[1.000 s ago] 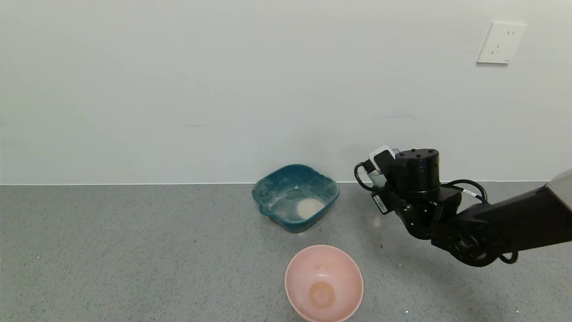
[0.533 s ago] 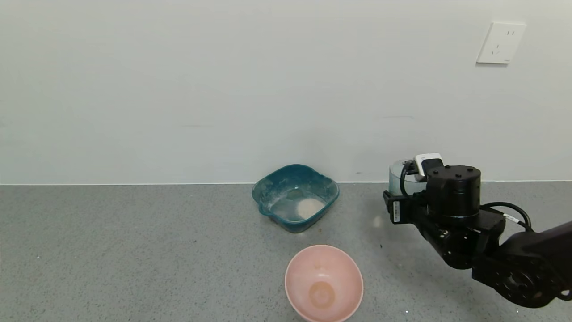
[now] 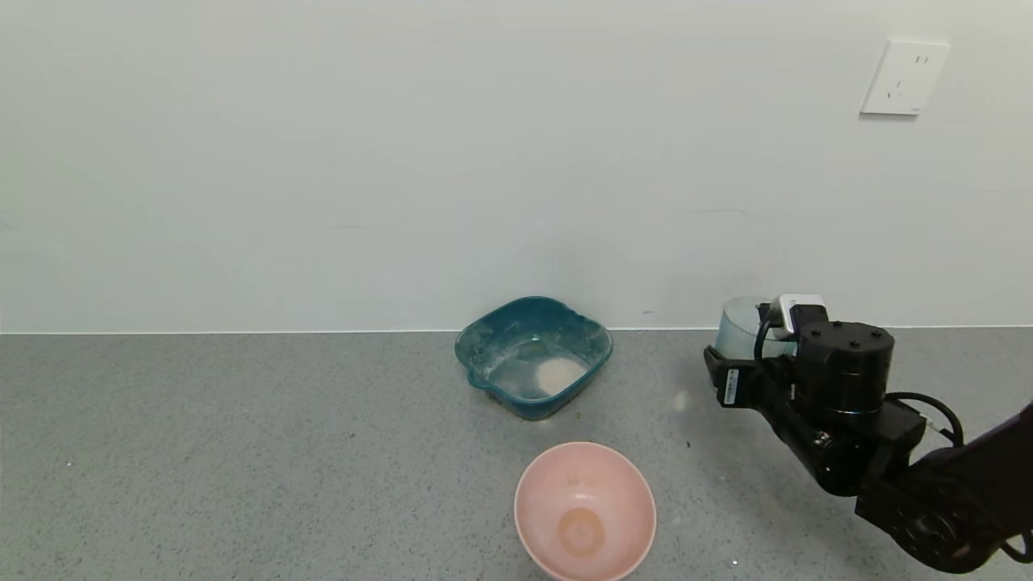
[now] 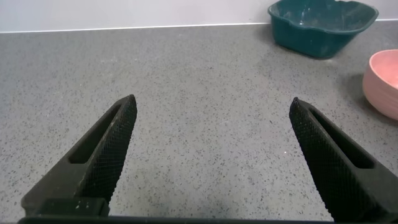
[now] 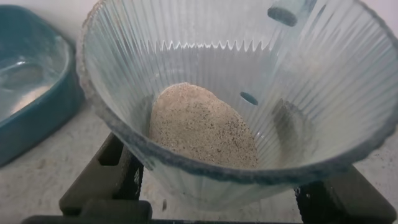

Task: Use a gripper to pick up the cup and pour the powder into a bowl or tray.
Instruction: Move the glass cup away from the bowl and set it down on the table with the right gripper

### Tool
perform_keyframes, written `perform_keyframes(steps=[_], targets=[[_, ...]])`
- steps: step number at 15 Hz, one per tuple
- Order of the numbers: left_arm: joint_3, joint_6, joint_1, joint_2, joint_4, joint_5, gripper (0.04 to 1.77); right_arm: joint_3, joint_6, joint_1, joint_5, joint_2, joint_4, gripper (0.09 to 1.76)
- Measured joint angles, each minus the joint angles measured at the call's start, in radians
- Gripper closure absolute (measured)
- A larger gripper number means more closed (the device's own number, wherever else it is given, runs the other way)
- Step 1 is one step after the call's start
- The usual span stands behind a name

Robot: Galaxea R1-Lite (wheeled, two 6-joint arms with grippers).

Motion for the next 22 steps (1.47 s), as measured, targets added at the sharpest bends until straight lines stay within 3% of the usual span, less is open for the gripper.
perform_keyframes(steps=[3,8,22], targets=[[0.000,0.000,0.000,0.000,0.000,0.000,0.05,-0.010,0.000,-0.056,0.062,0.104,-0.093,0.51],[0.000,0.000,0.000,0.000,0.000,0.000,0.05,-0.086,-0.008,-0.148,0.114,0.242,-0.105,0.51],[0.000,0.000,0.000,0.000,0.000,0.000,0.05,-0.328,-0.046,-0.201,0.123,0.380,0.014,0.51]])
